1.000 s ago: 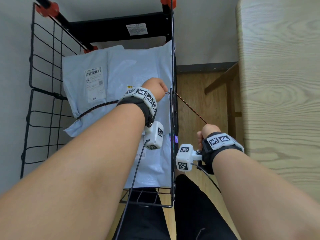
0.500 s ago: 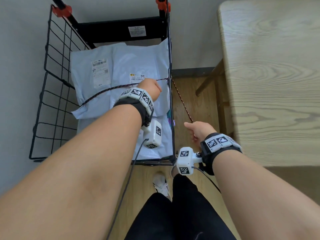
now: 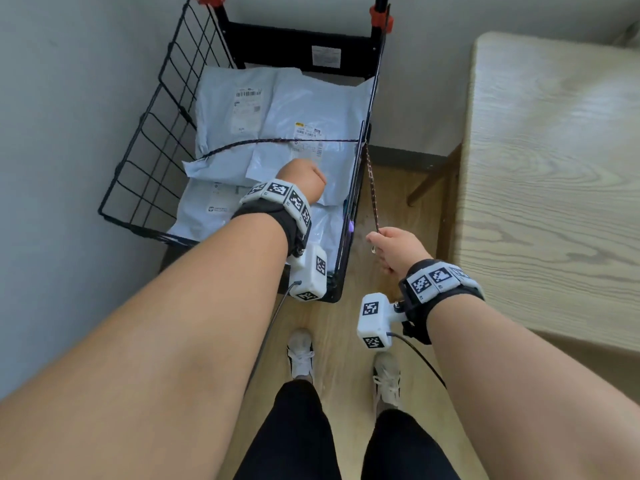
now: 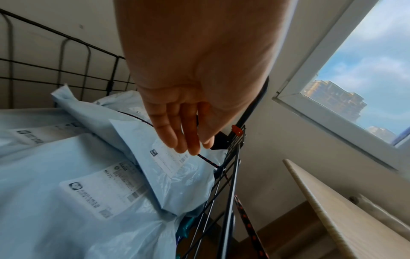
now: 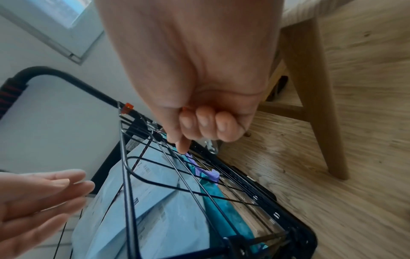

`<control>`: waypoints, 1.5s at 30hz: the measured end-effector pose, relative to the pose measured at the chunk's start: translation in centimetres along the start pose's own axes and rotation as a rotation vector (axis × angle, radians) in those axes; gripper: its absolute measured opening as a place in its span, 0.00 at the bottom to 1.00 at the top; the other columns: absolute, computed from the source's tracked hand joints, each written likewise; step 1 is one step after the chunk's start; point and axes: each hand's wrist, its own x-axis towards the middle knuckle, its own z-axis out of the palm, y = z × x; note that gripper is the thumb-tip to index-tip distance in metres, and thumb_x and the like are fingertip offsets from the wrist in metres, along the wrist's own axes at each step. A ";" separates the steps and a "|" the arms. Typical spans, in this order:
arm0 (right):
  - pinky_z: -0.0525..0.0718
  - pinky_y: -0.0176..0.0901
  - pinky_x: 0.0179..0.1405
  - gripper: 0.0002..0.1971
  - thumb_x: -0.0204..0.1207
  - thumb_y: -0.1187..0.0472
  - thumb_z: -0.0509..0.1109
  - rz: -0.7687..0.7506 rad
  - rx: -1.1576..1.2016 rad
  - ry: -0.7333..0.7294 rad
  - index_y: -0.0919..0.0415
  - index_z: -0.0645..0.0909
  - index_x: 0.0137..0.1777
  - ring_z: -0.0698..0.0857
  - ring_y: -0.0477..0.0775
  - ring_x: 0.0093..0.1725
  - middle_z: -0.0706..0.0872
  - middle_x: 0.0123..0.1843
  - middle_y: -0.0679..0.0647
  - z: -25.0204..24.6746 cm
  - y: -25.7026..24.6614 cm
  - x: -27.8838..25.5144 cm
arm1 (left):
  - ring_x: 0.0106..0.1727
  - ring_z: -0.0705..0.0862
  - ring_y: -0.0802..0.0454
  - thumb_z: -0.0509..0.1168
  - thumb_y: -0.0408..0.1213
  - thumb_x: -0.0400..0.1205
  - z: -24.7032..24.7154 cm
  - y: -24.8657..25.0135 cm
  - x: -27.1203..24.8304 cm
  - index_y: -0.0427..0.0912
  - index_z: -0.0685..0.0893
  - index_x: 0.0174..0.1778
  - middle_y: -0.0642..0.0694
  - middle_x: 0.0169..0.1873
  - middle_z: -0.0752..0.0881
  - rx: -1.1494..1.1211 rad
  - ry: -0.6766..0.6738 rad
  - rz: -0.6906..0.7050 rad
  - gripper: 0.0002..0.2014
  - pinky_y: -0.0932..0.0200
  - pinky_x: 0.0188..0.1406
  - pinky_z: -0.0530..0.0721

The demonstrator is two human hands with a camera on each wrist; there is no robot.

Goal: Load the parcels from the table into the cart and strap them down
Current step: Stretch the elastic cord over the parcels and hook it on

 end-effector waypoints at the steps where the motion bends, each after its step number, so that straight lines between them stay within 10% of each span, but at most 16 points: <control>1: 0.69 0.39 0.21 0.09 0.82 0.60 0.62 -0.015 -0.030 -0.020 0.59 0.82 0.42 0.68 0.51 0.22 0.71 0.26 0.52 -0.2 0.1 -0.1 | 0.58 0.84 0.42 0.57 0.28 0.82 0.3 -0.2 -0.7 0.36 0.89 0.52 0.41 0.55 0.87 -0.017 0.042 -0.033 0.14 0.53 0.60 0.83; 6: 0.71 0.32 0.15 0.13 0.84 0.67 0.58 -0.058 -0.145 -0.097 0.61 0.79 0.39 0.75 0.45 0.14 0.82 0.30 0.55 -1.1 0.4 -0.7 | 0.56 0.84 0.38 0.56 0.27 0.82 2.6 -0.7 -4.7 0.39 0.88 0.52 0.40 0.54 0.87 -0.099 0.216 -0.161 0.15 0.53 0.54 0.83; 12: 0.84 0.54 0.56 0.15 0.83 0.59 0.60 -0.150 -0.511 -0.132 0.61 0.88 0.44 0.82 0.59 0.43 0.84 0.43 0.60 -1.9 1.9 -1.5 | 0.43 0.77 0.46 0.57 0.31 0.80 5.9 -1.9 -9.6 0.46 0.79 0.45 0.49 0.41 0.79 -0.184 0.393 -0.261 0.07 0.56 0.41 0.76; 21: 0.79 0.40 0.31 0.15 0.78 0.62 0.69 -0.136 -0.401 -0.095 0.70 0.83 0.61 0.77 0.47 0.27 0.78 0.29 0.50 -0.1 5.1 -1.0 | 0.24 0.61 0.47 0.63 0.36 0.73 9.9 -5.1 -13.3 0.42 0.61 0.21 0.45 0.19 0.62 -0.152 0.196 -0.271 0.19 0.58 0.27 0.62; 26: 0.87 0.51 0.44 0.15 0.78 0.62 0.67 -0.164 -0.396 -0.041 0.70 0.83 0.61 0.81 0.53 0.35 0.81 0.34 0.54 1.2 6.7 -0.4 | 0.50 0.86 0.42 0.60 0.35 0.81 13.0 -7.2 -13.8 0.42 0.90 0.44 0.44 0.46 0.89 -0.088 0.154 -0.265 0.12 0.57 0.42 0.81; 29: 0.88 0.57 0.56 0.15 0.78 0.61 0.67 -0.181 -0.416 -0.005 0.68 0.83 0.60 0.82 0.56 0.41 0.84 0.43 0.60 1.6 8.0 0.4 | 0.61 0.84 0.46 0.60 0.35 0.83 14.7 -8.2 -13.5 0.48 0.87 0.61 0.48 0.61 0.87 -0.146 0.167 -0.269 0.15 0.56 0.57 0.83; 45: 0.90 0.60 0.47 0.12 0.81 0.64 0.65 -0.159 -0.428 0.067 0.71 0.81 0.60 0.91 0.66 0.43 0.90 0.43 0.66 4.8 16.1 11.7 | 0.52 0.84 0.50 0.69 0.53 0.77 25.6 -13.1 -6.6 0.48 0.86 0.60 0.49 0.54 0.88 -0.317 0.309 -0.296 0.19 0.61 0.47 0.79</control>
